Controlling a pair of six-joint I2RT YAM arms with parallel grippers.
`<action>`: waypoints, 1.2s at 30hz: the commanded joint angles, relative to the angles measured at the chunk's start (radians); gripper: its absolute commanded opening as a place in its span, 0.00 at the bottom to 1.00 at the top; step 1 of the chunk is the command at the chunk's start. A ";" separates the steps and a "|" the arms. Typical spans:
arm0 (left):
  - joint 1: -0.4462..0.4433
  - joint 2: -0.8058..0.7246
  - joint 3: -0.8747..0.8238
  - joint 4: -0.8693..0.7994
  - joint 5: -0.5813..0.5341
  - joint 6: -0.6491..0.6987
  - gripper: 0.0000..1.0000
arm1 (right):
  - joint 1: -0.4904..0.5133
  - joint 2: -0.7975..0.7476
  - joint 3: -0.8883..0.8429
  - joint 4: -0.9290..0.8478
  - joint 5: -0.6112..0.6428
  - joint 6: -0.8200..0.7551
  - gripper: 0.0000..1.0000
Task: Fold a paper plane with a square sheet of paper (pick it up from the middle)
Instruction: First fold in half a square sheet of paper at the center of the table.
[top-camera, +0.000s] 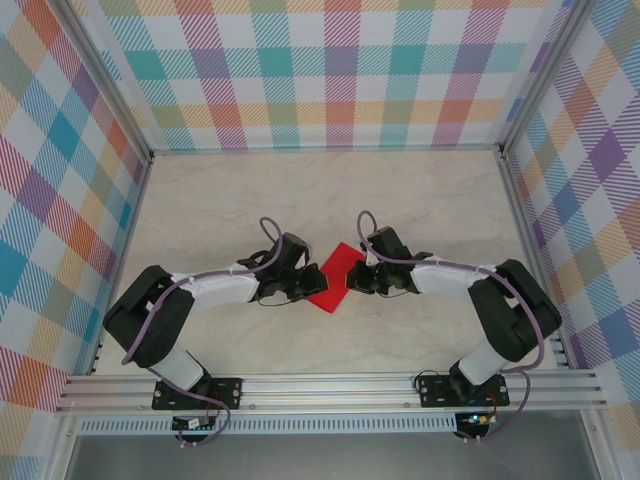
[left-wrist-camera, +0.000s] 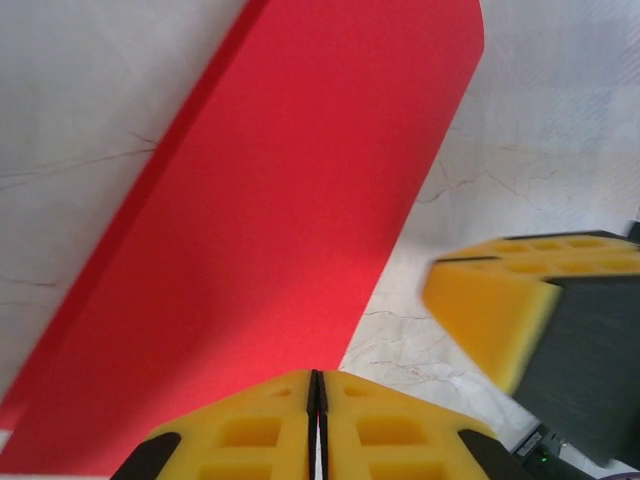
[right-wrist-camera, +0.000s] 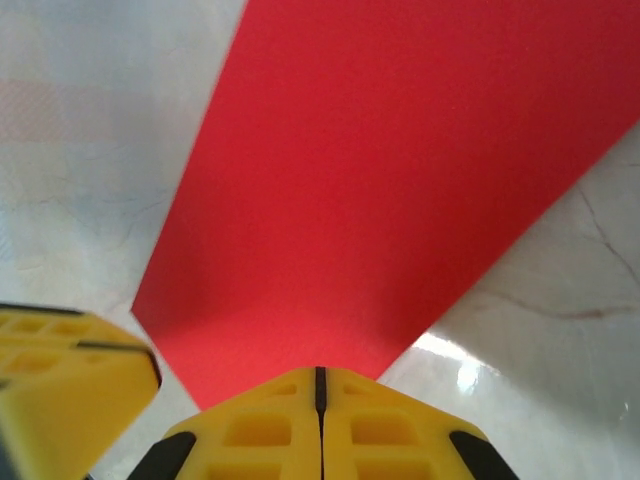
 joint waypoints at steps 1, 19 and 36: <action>-0.028 0.039 0.043 0.033 0.019 -0.018 0.09 | -0.015 0.064 0.052 0.075 -0.075 -0.016 0.04; -0.072 0.182 0.102 0.063 0.050 -0.029 0.05 | -0.031 0.154 0.045 0.026 -0.060 -0.030 0.02; -0.076 0.197 0.039 -0.062 -0.034 -0.024 0.03 | -0.072 0.180 0.053 0.051 -0.066 -0.107 0.03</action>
